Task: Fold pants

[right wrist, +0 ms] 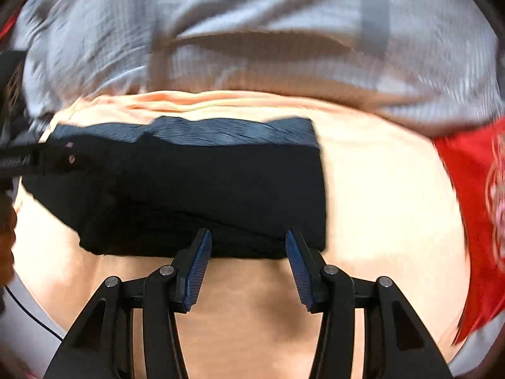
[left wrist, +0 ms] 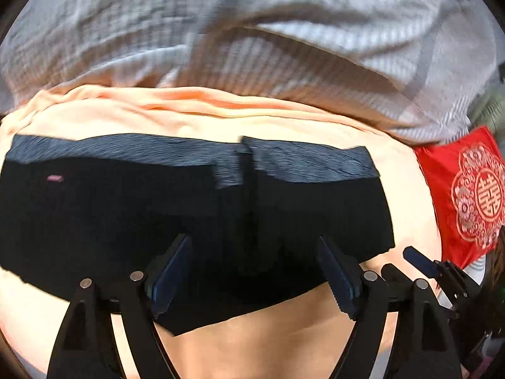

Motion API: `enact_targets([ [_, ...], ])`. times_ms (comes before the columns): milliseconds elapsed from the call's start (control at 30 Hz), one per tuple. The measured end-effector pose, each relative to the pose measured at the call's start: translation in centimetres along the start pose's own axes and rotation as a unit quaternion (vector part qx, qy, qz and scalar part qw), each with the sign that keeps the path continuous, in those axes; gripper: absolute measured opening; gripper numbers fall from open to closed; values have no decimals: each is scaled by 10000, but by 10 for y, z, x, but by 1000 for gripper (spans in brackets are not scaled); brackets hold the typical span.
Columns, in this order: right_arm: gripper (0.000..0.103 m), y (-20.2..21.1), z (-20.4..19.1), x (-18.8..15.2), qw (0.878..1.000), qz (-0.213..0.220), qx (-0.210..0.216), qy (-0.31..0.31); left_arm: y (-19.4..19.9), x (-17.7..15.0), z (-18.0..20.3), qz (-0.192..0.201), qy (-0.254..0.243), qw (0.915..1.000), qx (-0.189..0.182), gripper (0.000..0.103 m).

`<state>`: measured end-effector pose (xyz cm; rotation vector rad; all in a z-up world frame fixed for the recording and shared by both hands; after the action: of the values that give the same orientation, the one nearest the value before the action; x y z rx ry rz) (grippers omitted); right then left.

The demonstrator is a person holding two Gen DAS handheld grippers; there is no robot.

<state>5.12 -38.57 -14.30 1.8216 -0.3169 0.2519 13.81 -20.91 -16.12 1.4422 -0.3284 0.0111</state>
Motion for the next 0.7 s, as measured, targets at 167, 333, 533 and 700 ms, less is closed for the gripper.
enact_targets([
  [167,53,-4,12,-9,9988,-72,220,-424,-17,2,24,-161,-133,9997,-91,63],
  [333,40,-11,17,-17,9958,-195,482,-760,-33,-10,33,-471,-376,9982,-60,7],
  [533,39,-6,29,-23,9940,-232,510,-944,-53,-37,18,-684,-527,9952,462,7],
  [700,39,-1,36,-18,9924,-165,620,-1047,-48,-37,19,-512,-541,9954,604,7],
])
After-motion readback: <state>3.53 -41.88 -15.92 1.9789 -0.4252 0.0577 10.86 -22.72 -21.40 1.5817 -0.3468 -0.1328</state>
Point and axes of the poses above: each gripper's, at about its wrist camera, not at the fingertips, and y roughly against the way its jaws point, z to its right, x to its top, the point moved 7 cm from there along -y, roughly the way its jaws point, and after that the axes turned 14 degrees about x, right-handed, at the moved point
